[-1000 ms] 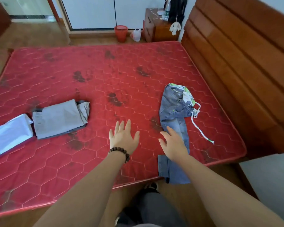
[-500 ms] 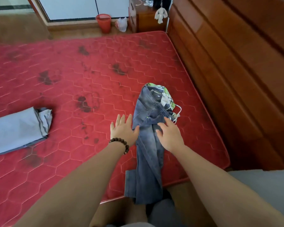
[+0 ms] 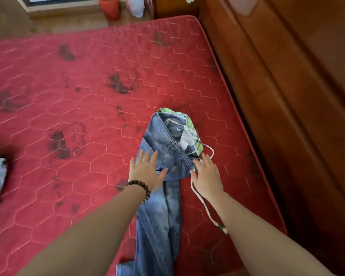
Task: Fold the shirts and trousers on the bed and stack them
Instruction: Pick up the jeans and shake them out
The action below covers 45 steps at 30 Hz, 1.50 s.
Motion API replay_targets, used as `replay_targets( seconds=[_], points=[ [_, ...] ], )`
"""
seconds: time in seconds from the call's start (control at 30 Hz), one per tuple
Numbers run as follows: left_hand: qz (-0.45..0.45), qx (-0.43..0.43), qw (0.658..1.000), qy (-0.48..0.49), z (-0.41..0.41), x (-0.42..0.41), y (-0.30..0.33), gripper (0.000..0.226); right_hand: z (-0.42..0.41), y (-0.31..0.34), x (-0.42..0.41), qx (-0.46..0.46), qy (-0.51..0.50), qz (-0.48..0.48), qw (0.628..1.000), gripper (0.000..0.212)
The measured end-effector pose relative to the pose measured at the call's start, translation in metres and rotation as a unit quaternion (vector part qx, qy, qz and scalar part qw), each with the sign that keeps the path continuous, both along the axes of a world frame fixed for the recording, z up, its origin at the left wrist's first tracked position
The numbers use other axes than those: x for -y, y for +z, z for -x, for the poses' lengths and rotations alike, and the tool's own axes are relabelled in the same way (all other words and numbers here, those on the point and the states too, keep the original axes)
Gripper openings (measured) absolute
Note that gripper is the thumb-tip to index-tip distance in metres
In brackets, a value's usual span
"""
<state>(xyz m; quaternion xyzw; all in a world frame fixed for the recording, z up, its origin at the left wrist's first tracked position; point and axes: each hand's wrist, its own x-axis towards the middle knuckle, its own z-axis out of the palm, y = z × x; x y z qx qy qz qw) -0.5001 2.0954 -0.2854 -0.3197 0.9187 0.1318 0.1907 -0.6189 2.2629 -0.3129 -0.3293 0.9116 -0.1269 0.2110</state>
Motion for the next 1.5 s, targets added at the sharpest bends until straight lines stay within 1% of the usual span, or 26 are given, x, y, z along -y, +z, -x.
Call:
replay_targets(
  seconds=[0.13, 0.23, 0.33, 0.4, 0.5, 0.57, 0.63, 0.73, 0.8, 0.9, 1.0, 1.07, 1.2, 1.33, 1.5],
  points=[
    [-0.01, 0.009, 0.999, -0.04, 0.058, 0.021, -0.067, 0.091, 0.055, -0.056, 0.02, 0.0, -0.011, -0.016, 1.0, 0.052],
    [-0.003, -0.007, 0.997, -0.077, 0.101, 0.034, -0.117, 0.103, 0.096, -0.096, 0.042, 0.008, -0.017, -0.024, 1.0, 0.057],
    [-0.002, -0.029, 0.993, -0.114, 0.133, 0.048, -0.157, 0.108, 0.123, -0.127, 0.066, 0.021, -0.023, -0.005, 0.999, 0.061],
    [-0.009, -0.03, 0.985, -0.168, 0.148, 0.058, -0.179, 0.108, 0.132, -0.146, 0.081, 0.035, -0.014, 0.008, 0.999, 0.064],
    [-0.034, -0.011, 0.97, -0.241, 0.154, 0.07, -0.204, 0.104, 0.135, -0.17, 0.097, 0.027, 0.005, 0.011, 1.0, 0.067],
    [-0.023, -0.034, 0.966, -0.254, 0.151, 0.073, -0.213, 0.099, 0.13, -0.179, 0.102, -0.01, 0.005, 0.016, 1.0, 0.066],
    [0.008, -0.085, 0.961, -0.263, 0.15, 0.075, -0.215, 0.086, 0.125, -0.182, 0.103, -0.019, -0.011, 0.044, 0.999, 0.062],
    [0.024, -0.106, 0.953, -0.281, 0.145, 0.08, -0.209, 0.064, 0.124, -0.177, 0.1, -0.002, -0.027, 0.076, 0.997, 0.054],
    [0.022, -0.141, 0.948, -0.283, 0.136, 0.087, -0.199, 0.054, 0.126, -0.167, 0.095, -0.002, -0.024, 0.079, 0.997, 0.05],
    [0.024, -0.207, 0.931, -0.301, 0.114, 0.099, -0.181, 0.043, 0.126, -0.143, 0.086, -0.012, -0.025, 0.082, 0.996, 0.047],
    [0.045, -0.242, 0.919, -0.308, 0.085, 0.105, -0.147, 0.044, 0.116, -0.108, 0.075, -0.033, -0.024, 0.095, 0.995, 0.047],
    [0.042, -0.266, 0.916, -0.296, 0.066, 0.106, -0.116, 0.046, 0.108, -0.078, 0.068, -0.054, -0.025, 0.101, 0.993, 0.046],
    [0.041, -0.282, 0.925, -0.252, 0.026, 0.102, -0.034, 0.062, 0.083, -0.004, 0.052, -0.072, -0.027, 0.115, 0.99, 0.044],
    [0.019, -0.307, 0.927, -0.213, -0.007, 0.085, 0.059, 0.061, 0.052, 0.086, 0.039, -0.063, 0.003, 0.149, 0.987, 0.046],
    [0.057, -0.379, 0.896, -0.223, -0.029, 0.07, 0.178, 0.062, 0.014, 0.204, 0.032, -0.06, 0.083, 0.198, 0.975, 0.049]
  ],
)
